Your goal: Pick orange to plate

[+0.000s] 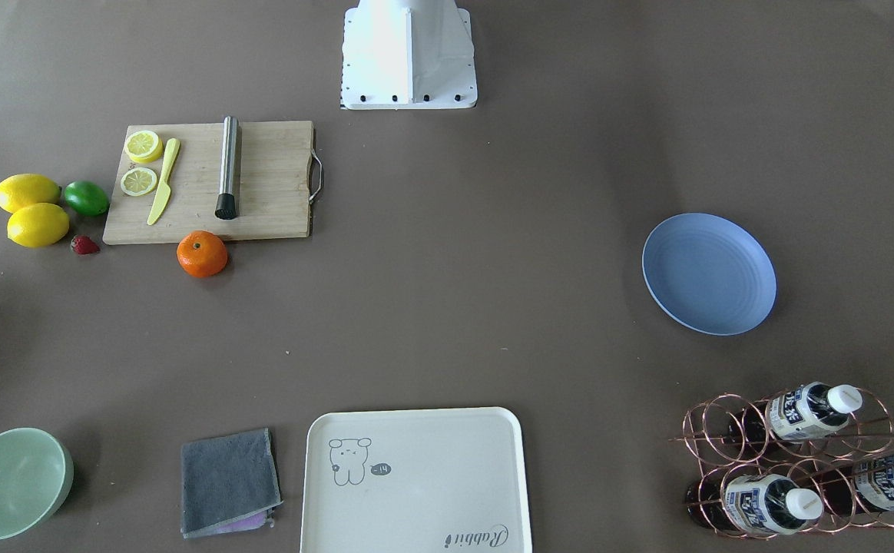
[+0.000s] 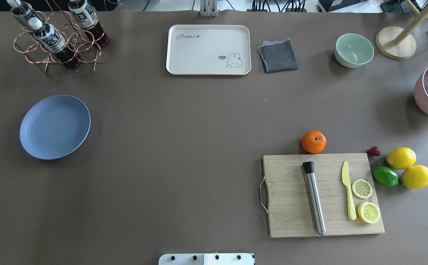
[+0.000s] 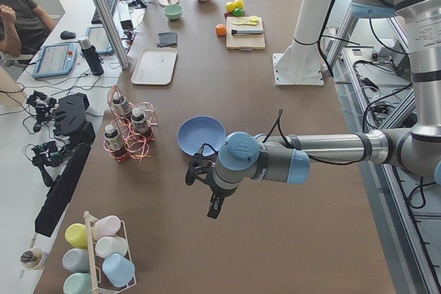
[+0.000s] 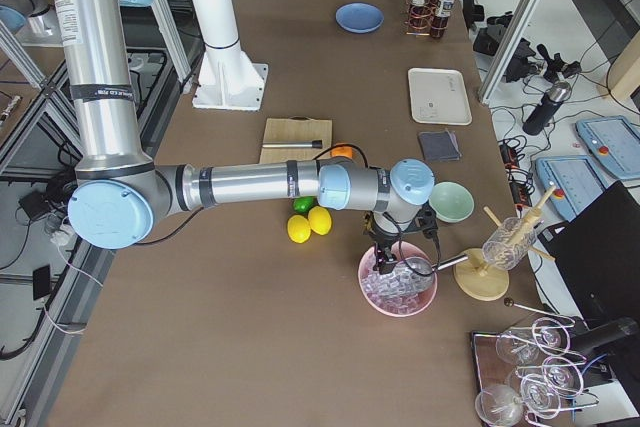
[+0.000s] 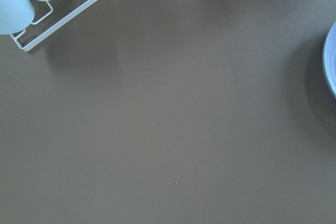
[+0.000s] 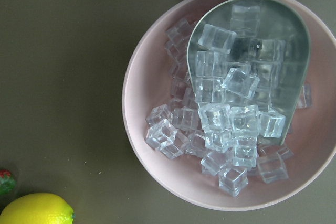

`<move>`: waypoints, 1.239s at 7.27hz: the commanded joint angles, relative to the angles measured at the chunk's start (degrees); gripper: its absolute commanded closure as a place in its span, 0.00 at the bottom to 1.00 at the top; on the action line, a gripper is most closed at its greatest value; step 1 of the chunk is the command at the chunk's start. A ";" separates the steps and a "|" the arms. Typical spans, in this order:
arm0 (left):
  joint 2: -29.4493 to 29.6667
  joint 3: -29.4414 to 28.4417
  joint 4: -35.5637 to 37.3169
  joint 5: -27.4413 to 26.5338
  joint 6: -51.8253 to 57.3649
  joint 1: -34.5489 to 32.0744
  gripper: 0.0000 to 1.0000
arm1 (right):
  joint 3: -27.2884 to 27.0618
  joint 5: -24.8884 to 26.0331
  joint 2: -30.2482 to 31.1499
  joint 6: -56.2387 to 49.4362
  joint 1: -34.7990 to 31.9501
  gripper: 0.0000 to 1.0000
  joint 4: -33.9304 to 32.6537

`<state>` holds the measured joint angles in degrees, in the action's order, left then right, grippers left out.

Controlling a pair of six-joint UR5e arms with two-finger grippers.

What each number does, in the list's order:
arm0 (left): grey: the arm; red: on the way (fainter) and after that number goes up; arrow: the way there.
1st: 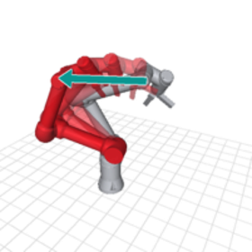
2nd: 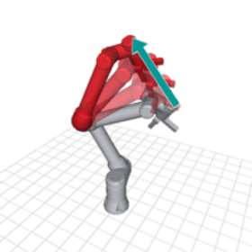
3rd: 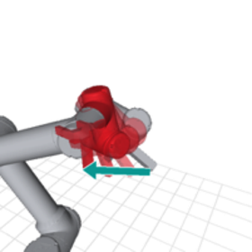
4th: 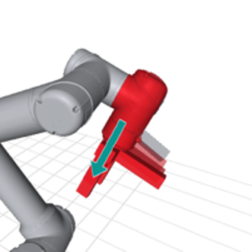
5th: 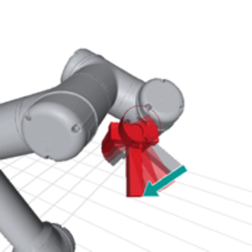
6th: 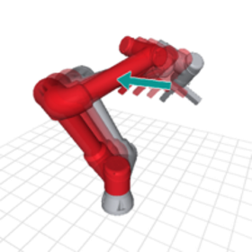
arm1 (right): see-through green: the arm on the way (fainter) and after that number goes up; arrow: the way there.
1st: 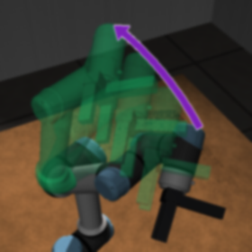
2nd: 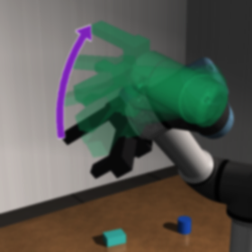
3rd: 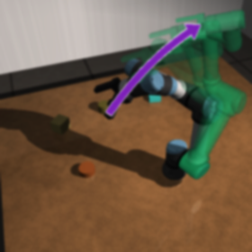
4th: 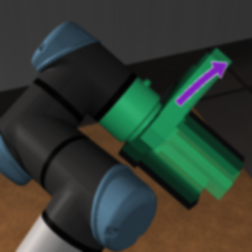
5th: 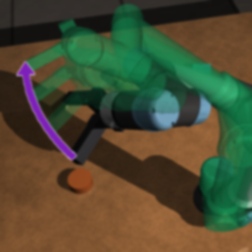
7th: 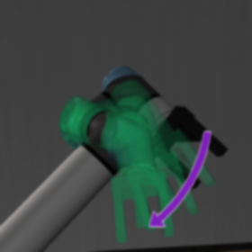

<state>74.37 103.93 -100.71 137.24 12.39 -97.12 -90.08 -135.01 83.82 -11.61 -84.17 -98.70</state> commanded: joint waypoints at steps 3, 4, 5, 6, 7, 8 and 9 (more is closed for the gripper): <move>1.12 0.31 0.86 0.04 -3.40 4.03 0.03 | -0.27 -2.08 1.86 -0.16 -1.79 0.00 0.00; 1.04 0.22 0.86 -0.04 -4.55 6.13 0.03 | -1.75 -5.32 3.88 -0.08 -1.88 0.00 0.00; 0.51 1.00 0.86 0.04 -4.65 7.20 0.03 | -4.99 -6.39 6.59 1.32 -2.05 0.00 0.00; -1.06 1.45 0.69 0.13 -4.39 7.47 0.03 | -6.32 -6.05 8.62 1.24 -3.01 0.00 0.00; -3.33 3.02 0.51 0.13 -4.39 7.73 0.03 | -6.60 -5.96 9.42 0.72 -4.67 0.00 0.09; -3.36 3.99 0.68 0.39 -4.39 7.82 0.03 | -6.69 -5.79 10.04 1.06 -5.30 0.00 0.09; -3.01 3.56 0.60 0.22 -4.04 9.13 0.03 | -6.60 -3.44 10.57 0.72 -5.74 0.00 0.09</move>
<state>71.46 107.27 -100.07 137.50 8.07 -89.11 -96.57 -140.34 93.54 -10.69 -89.10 -98.63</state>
